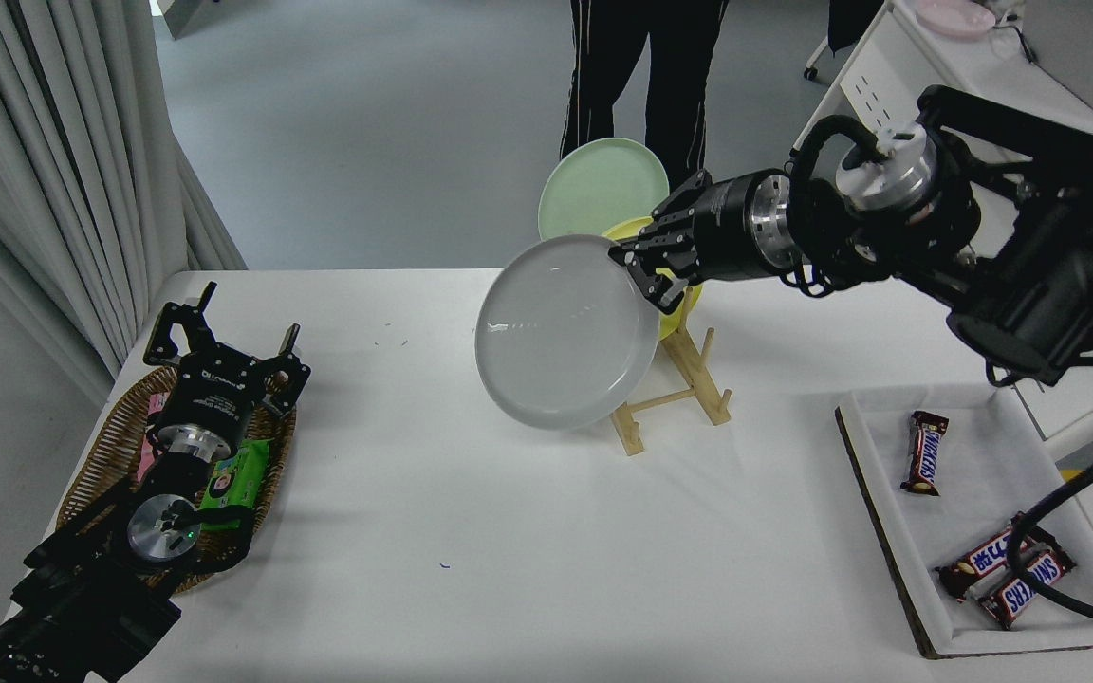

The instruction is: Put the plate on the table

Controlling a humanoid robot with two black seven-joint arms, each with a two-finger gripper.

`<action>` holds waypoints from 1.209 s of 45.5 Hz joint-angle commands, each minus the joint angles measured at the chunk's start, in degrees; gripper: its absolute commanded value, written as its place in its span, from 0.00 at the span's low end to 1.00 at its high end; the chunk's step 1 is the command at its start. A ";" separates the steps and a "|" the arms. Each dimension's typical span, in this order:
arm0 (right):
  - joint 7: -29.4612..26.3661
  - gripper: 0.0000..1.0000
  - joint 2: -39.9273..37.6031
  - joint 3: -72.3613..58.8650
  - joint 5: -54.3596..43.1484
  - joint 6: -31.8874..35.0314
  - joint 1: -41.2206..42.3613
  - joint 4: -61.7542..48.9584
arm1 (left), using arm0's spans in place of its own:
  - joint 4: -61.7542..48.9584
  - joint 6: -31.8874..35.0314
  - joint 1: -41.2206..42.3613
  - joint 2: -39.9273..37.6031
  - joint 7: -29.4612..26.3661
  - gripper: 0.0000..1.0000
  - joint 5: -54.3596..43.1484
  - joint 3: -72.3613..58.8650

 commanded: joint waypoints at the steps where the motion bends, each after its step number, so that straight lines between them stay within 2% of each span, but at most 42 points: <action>1: 0.19 0.00 1.14 8.71 1.12 -6.82 -11.97 1.04 | 0.01 0.00 0.00 0.00 0.00 1.00 0.01 0.01; 7: 0.36 0.00 1.58 8.37 0.86 -6.82 -16.54 0.78 | 0.01 0.00 0.00 0.00 0.00 1.00 -0.08 0.01; 15: 0.36 0.00 1.67 3.36 1.82 -6.82 -16.90 0.51 | -0.07 0.00 0.00 0.00 0.00 1.00 0.01 0.01; 23: 0.72 0.00 1.58 -3.06 6.92 -6.82 -17.16 -0.28 | 0.01 0.00 0.00 0.00 0.00 1.00 0.01 0.01; 36: 1.07 0.00 1.84 -3.15 9.03 -6.82 -20.06 -1.60 | -0.07 0.00 0.00 0.00 0.00 1.00 0.01 0.01; 55: 0.98 0.00 8.96 -2.89 12.02 -6.82 -19.27 -12.05 | -0.07 0.00 0.00 0.00 0.00 1.00 0.01 0.01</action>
